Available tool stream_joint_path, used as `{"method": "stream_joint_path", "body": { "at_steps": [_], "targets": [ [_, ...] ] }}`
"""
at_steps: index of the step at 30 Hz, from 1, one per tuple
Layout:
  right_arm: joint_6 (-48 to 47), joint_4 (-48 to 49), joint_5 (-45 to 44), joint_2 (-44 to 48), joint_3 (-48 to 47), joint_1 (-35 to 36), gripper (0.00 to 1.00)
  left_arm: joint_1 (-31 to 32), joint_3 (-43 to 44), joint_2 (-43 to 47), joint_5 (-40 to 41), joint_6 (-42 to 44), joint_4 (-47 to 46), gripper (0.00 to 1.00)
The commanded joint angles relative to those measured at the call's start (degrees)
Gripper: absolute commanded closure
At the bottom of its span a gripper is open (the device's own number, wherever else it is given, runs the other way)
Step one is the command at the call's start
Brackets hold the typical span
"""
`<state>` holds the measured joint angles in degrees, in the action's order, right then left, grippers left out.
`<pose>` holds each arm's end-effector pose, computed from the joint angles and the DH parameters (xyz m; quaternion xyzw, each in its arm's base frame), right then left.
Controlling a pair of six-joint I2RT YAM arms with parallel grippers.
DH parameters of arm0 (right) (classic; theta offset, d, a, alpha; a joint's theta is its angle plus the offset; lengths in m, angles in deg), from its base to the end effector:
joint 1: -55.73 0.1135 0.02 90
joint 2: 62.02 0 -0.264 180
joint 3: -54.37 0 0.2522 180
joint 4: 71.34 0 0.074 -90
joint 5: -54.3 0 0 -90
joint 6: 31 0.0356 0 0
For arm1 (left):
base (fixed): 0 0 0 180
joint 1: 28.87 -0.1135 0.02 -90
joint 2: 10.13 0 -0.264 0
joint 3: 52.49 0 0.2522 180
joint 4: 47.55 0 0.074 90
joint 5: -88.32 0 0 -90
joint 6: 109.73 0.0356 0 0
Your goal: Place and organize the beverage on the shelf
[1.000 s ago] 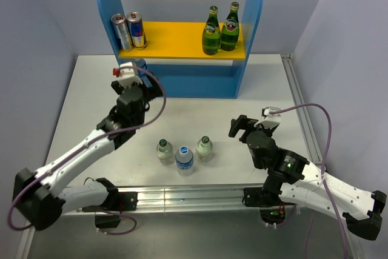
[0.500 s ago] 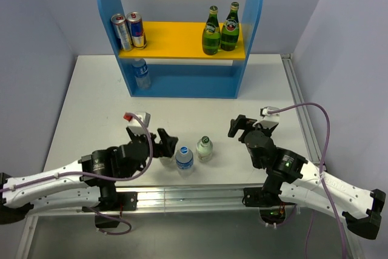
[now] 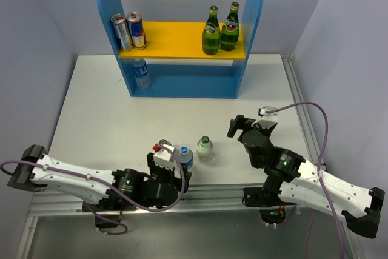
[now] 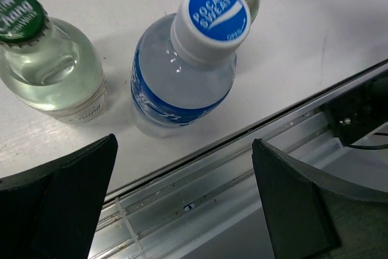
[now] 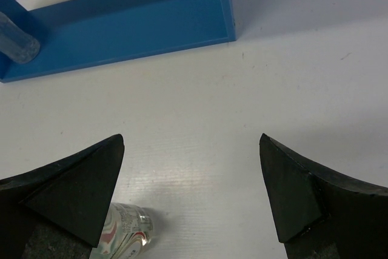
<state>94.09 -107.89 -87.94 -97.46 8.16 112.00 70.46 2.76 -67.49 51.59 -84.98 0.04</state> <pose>0.1006 0.0999 0.2720 0.0903 0.7906 0.0809 0.6002 -0.0029 -0.1934 0.2538 0.0983 0.8476 -0.2487 0.4584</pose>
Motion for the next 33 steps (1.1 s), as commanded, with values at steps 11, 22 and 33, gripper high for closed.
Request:
{"method": "stream_joint_path", "body": {
  "at_steps": [11, 22, 33],
  "targets": [
    [0.94, 0.81, -1.80, 0.20, -0.86, 0.24, 0.01, -6.42, -8.88, -9.60, 5.79, 7.41, -28.16, 0.01],
    [0.77, 1.08, -1.72, -0.24, -0.86, 0.24, 0.01, -11.70, -8.19, -17.51, 8.24, 12.96, -38.66, 0.05],
    [0.42, 1.52, -1.63, -0.42, -0.86, 0.16, 0.01, -13.20, -1.51, -20.60, 12.29, 11.11, -29.71, 1.00]
  ]
}}
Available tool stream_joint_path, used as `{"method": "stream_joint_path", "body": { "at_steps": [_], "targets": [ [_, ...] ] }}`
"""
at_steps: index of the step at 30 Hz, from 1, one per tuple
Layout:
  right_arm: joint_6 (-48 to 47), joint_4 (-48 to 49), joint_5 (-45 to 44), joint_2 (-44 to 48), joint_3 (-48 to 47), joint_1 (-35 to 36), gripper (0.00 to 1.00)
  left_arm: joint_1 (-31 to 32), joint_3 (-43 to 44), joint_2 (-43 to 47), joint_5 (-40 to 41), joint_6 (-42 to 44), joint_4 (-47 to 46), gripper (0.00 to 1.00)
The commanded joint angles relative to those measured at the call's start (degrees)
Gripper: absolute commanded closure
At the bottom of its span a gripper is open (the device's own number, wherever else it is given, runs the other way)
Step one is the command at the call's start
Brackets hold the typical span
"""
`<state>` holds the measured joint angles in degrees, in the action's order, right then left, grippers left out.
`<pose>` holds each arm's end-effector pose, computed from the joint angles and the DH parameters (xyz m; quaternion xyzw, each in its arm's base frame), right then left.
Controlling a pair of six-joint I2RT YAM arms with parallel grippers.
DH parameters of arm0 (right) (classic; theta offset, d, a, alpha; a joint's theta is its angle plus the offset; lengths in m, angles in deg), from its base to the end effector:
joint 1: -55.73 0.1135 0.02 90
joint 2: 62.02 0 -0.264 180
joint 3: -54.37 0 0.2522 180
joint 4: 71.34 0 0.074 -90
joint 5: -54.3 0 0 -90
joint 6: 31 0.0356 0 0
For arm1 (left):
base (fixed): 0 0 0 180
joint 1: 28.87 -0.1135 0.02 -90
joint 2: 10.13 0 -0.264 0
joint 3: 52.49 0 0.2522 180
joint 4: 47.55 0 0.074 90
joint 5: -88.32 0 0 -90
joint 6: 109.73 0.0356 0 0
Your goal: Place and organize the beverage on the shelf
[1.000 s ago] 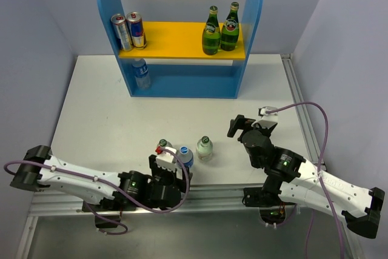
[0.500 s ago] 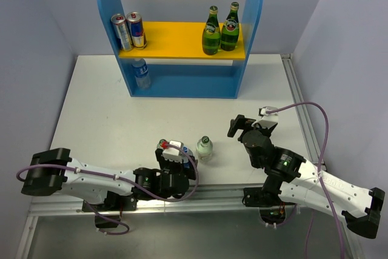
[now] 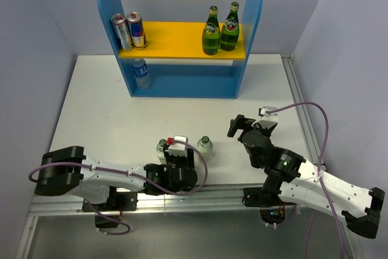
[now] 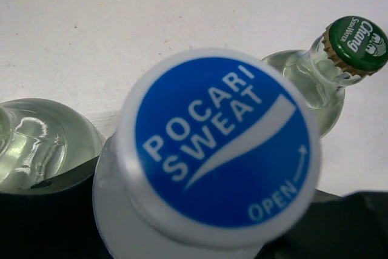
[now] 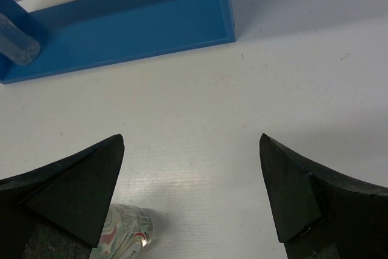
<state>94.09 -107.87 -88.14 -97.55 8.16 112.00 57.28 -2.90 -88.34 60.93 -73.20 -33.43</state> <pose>0.1007 0.1000 0.2719 0.0909 0.7903 0.0793 0.6007 0.0486 -0.2511 0.1898 0.0204 0.8098 -0.1571 0.5650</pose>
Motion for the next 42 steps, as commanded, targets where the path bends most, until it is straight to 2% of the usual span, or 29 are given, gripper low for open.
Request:
{"method": "stream_joint_path", "body": {
  "at_steps": [1, 8, 13, 18, 20, 26, 31, 35, 42],
  "targets": [
    [0.42, 1.67, -1.34, -0.33, -0.95, 0.24, 0.01, -0.10, 4.76, 0.87, 3.04, 0.99, 4.12, 1.00],
    [0.33, 1.85, -1.17, 0.20, -0.69, 0.24, 0.01, -0.45, 9.77, 9.47, 3.40, 11.97, 2.90, 1.00],
    [0.15, 1.93, -0.90, 0.46, -0.60, 0.16, 0.01, -3.35, 12.76, 17.04, -1.69, 22.61, -4.13, 1.00],
    [0.42, 1.93, -0.73, 0.81, -0.25, 0.24, 0.01, -8.88, 15.84, 18.71, -3.36, 31.48, -8.62, 1.00],
    [0.33, 2.02, -0.64, 1.16, -0.16, 0.24, 0.01, -13.62, 16.46, 18.89, -6.35, 33.34, -11.59, 1.00],
    [0.42, 1.93, -0.20, 1.16, -0.07, 0.16, 0.01, -29.35, 16.73, 15.47, -15.13, 35.89, -20.37, 1.00],
    [-0.11, 2.72, 0.77, 0.55, -0.07, 0.16, 0.01, -40.77, 18.74, 6.60, -21.73, 39.41, -27.16, 1.00],
    [-0.20, 2.90, 0.85, 0.37, 0.10, 0.24, 0.01, -45.71, 18.83, 0.79, -27.01, 42.30, -36.36, 1.00],
    [-0.72, 3.87, 1.47, -0.24, 0.28, 0.16, 0.01, -50.29, 19.88, -9.74, -29.82, 43.28, -46.85, 1.00]
  ]
}}
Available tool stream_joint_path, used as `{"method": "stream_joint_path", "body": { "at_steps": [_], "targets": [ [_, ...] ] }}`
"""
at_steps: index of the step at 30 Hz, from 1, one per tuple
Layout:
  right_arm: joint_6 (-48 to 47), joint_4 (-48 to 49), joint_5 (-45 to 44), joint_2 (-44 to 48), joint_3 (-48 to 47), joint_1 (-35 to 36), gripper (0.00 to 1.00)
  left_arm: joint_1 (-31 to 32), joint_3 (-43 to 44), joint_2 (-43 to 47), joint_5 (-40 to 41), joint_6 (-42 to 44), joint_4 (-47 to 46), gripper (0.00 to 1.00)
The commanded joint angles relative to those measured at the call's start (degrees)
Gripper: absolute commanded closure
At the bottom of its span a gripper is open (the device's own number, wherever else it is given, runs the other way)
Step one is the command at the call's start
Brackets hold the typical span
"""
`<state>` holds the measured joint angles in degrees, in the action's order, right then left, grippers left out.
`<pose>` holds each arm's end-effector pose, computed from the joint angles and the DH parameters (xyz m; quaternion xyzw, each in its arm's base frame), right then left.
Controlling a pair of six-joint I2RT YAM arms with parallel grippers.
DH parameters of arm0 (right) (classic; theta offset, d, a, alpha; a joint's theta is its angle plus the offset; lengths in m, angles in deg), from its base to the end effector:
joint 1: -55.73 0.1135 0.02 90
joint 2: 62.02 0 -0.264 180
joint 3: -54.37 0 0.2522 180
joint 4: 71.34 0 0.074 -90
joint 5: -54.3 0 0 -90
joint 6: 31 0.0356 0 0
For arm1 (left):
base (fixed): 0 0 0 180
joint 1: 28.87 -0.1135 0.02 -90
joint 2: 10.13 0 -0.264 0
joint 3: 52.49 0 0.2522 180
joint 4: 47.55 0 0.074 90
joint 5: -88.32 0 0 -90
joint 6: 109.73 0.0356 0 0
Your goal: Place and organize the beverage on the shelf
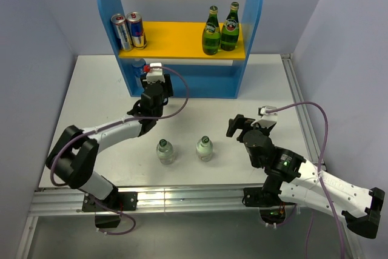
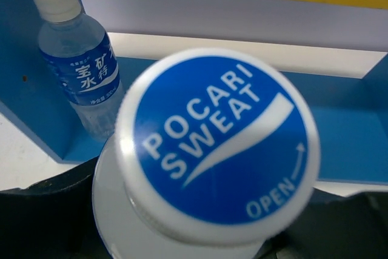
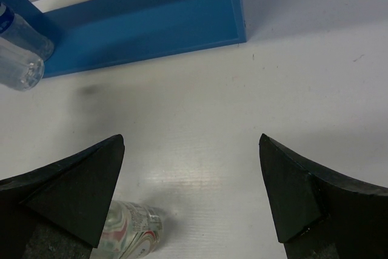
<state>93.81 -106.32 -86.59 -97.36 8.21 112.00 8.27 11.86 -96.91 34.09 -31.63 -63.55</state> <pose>0.1009 0.1014 0.2741 0.0883 0.7882 0.0977 0.6011 0.2840 -0.1890 0.2693 -0.0447 0.7372 -0.0548 0.6720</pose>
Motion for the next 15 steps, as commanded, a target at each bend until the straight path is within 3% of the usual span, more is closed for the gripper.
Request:
{"method": "stream_joint_path", "body": {
  "at_steps": [1, 9, 15],
  "targets": [
    [-0.44, 2.92, 0.09, -0.70, 0.41, 0.24, 0.01, -2.07, 5.48, -2.33, -3.51, 1.53, -17.26, 1.00],
    [0.52, 6.19, -0.52, -5.18, 3.40, 0.16, 0.02, -4.97, 10.05, -13.75, -4.39, 2.23, -23.06, 1.00],
    [0.08, 8.12, -0.61, -3.52, 5.16, 0.16, 0.02, -7.87, 14.00, -20.08, -6.23, 1.18, -24.12, 1.00]
  ]
}}
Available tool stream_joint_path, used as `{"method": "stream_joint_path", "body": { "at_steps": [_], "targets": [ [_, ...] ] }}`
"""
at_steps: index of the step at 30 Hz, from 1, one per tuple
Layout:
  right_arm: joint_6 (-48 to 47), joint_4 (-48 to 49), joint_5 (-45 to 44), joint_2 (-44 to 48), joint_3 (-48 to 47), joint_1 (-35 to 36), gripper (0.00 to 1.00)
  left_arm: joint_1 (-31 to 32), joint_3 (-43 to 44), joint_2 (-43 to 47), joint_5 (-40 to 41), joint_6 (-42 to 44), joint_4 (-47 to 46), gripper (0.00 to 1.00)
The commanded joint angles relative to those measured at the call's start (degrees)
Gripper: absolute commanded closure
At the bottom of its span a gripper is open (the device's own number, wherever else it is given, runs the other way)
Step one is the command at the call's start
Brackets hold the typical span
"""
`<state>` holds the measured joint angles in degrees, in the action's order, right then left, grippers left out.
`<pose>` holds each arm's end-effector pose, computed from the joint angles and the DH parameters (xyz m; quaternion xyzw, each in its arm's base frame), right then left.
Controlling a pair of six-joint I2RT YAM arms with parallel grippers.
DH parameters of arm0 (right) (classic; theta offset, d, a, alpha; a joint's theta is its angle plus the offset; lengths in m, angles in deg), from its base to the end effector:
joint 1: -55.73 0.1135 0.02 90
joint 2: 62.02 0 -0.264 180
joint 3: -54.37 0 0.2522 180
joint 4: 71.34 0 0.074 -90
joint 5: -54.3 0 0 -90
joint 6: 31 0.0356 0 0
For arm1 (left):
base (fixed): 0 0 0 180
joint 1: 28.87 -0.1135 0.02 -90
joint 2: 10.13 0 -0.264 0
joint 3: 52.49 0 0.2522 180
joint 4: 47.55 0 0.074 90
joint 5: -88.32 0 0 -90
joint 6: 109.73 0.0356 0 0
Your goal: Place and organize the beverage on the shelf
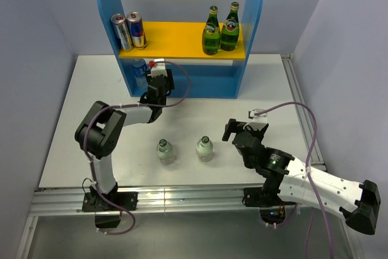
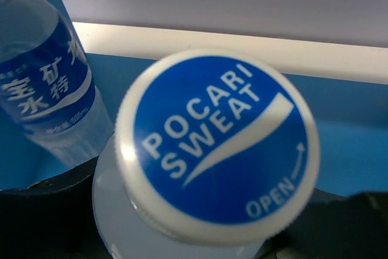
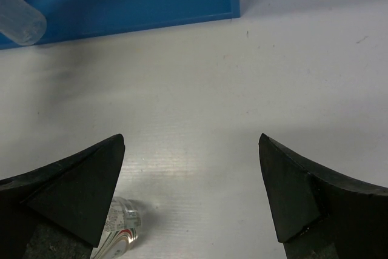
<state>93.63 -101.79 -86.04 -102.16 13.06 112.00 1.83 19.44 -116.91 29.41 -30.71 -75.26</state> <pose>0.1087 0.1134 0.2415 0.0645 0.8074 0.0685 0.5824 0.3592 -0.1919 0.2092 -0.0510 0.7420 -0.0390 0.6673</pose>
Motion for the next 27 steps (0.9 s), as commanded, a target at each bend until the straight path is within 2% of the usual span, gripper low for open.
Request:
{"method": "stream_joint_path", "body": {
  "at_steps": [1, 11, 21, 23, 24, 26, 27],
  "targets": [
    [0.26, 3.68, -1.16, 1.03, 0.39, 0.24, 0.02, -2.04, 7.21, -1.05, -1.73, 0.17, -11.97, 1.00],
    [0.44, 4.03, -0.89, -2.05, -0.22, 0.24, 0.02, -4.86, 14.95, -9.05, -0.25, 0.08, -9.86, 1.00],
    [0.52, 3.86, -0.89, -1.08, 0.22, 0.24, 0.02, -5.82, 12.67, -8.88, 7.49, -0.53, -13.63, 1.00],
    [0.52, 3.86, -0.89, -0.91, 0.30, 0.16, 0.02, -5.74, 12.40, -9.06, 8.89, -1.14, -14.33, 0.96],
    [0.70, 3.86, -0.89, -0.82, 0.30, 0.24, 0.02, -5.74, 11.88, -9.23, 10.38, -1.49, -14.86, 0.88],
    [0.70, 3.94, -0.81, -0.73, 0.48, 0.16, 0.02, -5.91, 11.26, -9.84, 11.18, -1.41, -17.58, 0.82],
    [0.70, 3.94, -0.80, -0.73, 0.48, 0.16, 0.02, -5.83, 11.09, -10.20, 11.10, -1.41, -18.20, 0.75]
  ]
}}
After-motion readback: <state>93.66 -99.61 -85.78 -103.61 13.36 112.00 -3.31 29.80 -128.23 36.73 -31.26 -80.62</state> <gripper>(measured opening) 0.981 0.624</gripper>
